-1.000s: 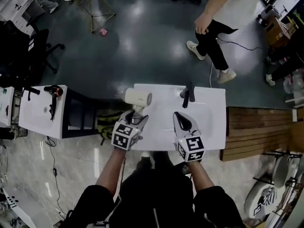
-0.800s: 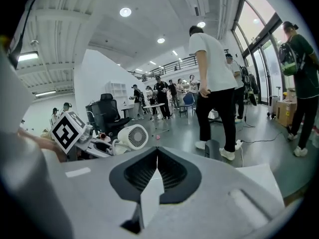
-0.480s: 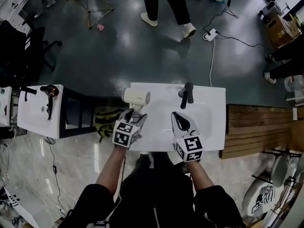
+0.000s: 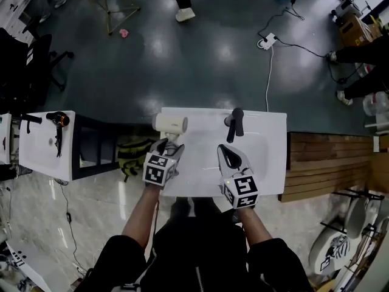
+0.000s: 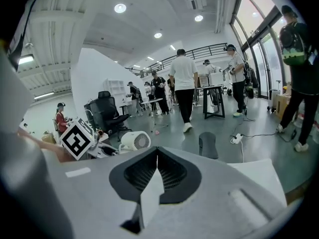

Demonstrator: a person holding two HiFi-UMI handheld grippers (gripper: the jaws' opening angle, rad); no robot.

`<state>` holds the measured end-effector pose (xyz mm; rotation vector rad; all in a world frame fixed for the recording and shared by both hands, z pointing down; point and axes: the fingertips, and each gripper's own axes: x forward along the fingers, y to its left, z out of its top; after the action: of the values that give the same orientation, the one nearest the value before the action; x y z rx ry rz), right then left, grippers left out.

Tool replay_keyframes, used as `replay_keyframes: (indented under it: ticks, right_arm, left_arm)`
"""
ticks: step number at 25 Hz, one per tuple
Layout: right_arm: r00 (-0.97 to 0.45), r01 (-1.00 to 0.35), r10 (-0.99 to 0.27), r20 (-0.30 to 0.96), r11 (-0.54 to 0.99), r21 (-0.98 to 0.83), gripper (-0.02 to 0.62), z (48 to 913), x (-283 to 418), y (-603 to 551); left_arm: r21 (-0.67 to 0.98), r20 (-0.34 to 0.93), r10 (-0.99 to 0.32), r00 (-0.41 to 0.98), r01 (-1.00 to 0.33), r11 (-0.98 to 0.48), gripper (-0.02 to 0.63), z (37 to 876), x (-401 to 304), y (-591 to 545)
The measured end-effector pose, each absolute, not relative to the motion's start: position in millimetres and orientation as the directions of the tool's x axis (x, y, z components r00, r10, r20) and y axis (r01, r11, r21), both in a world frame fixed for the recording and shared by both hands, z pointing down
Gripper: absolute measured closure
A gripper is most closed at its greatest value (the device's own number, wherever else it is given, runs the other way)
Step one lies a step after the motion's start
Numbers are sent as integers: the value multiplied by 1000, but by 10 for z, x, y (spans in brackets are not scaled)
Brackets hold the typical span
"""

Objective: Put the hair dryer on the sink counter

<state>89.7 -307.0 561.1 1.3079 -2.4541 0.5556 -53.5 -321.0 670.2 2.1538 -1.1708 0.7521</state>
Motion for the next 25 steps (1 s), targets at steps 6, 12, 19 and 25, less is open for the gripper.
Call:
replay_keyframes:
  ticks: [6, 12, 19, 25]
  right_arm:
    - [-537, -839, -714, 449, 505, -201, 591, 5682, 910, -3087]
    - [-538, -840, -711, 453, 496, -219, 591, 5708, 928, -3089]
    - [-539, -840, -707, 458, 494, -225, 591, 5735, 903, -3088]
    - [-542, -838, -700, 466, 497, -227, 591, 5759, 879, -3061]
  left_arm:
    - [218, 720, -529, 449, -870, -442, 388, 6852, -520, -3252]
    - [215, 733, -518, 441, -873, -438, 388, 6991, -506, -3264]
    - [223, 749, -499, 436, -875, -430, 388, 7132, -504, -3309]
    - [224, 756, -493, 431, -878, -424, 388, 7227, -532, -3337]
